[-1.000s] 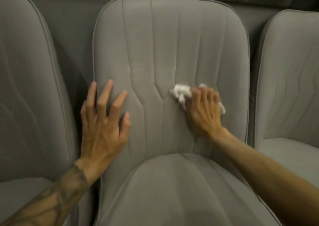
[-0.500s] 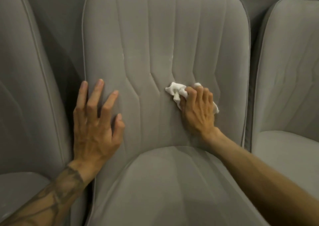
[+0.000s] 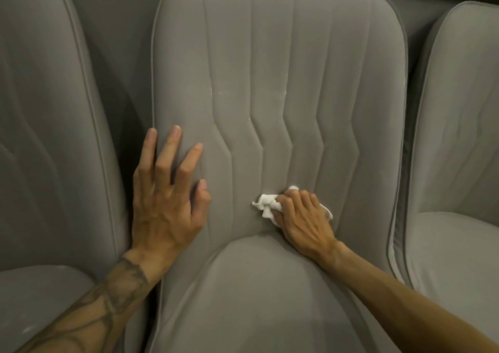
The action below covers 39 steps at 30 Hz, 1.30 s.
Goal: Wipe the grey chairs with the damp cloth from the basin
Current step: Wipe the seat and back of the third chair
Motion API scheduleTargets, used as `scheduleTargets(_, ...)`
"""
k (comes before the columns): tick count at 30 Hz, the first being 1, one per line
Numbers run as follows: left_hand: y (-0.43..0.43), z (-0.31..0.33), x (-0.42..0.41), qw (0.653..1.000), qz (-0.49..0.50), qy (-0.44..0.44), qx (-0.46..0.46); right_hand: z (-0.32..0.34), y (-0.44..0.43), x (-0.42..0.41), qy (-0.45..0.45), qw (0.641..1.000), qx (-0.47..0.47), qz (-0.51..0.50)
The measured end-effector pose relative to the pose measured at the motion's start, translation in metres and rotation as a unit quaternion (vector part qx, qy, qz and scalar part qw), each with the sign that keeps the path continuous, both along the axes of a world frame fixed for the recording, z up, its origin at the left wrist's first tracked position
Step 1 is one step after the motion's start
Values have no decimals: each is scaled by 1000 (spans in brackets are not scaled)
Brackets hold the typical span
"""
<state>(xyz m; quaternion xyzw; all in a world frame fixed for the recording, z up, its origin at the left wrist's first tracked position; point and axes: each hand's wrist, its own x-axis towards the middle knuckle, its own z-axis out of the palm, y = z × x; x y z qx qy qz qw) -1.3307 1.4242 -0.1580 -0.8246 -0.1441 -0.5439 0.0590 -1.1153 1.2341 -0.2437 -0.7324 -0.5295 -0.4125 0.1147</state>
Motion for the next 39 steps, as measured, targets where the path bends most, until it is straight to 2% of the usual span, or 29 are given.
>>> scheduleTargets(2,0,0,0,1000,1,3,-2,15,-1,2,8,1000,15,1)
scheduleTargets(5,1,0,0,1000,-2,4,0,67,18,10,19,990,138,-28)
scheduleTargets(8,1,-2,1,1000,-5,4,-1,137,41,25,21,958,267,-99)
scheduleTargets(10,1,-2,0,1000,-4,3,-1,154,58,18,51,929,343,-132)
scheduleTargets(11,1,-2,0,1000,-4,3,0,146,63,10,57,929,340,-132)
scheduleTargets(14,0,-1,0,1000,-7,2,-1,112,58,-16,28,977,206,-51)
scheduleTargets(16,0,-2,0,1000,-7,1,-1,137,53,-2,-5,984,178,-24)
scheduleTargets(18,2,-2,0,1000,-6,3,2,184,67,17,-36,968,239,-60)
scheduleTargets(20,2,-3,0,1000,-6,3,1,229,84,28,-24,936,333,-113)
scheduleTargets(22,1,-2,0,1000,-5,2,-1,231,95,14,-5,916,380,-129)
scheduleTargets(23,1,-1,0,1000,-6,3,-1,216,96,4,3,924,362,-122)
scheduleTargets(26,1,-1,0,1000,-3,5,-4,165,76,-22,20,976,209,-49)
scheduleTargets(28,0,-1,-1,1000,0,7,-3,182,68,-13,-15,984,173,-39)
scheduleTargets(31,3,-2,-1,1000,5,13,0,247,89,12,-52,961,266,-61)
scheduleTargets(33,4,-3,1,1000,4,10,5,275,101,17,-8,934,345,-92)
scheduleTargets(35,2,-3,1,1000,2,5,5,262,108,5,25,916,382,-122)
scheduleTargets(36,3,-3,2,1000,1,1,5,243,106,-4,24,922,366,-122)
scheduleTargets(39,3,-3,2,1000,1,0,6,184,83,-26,11,977,208,-37)
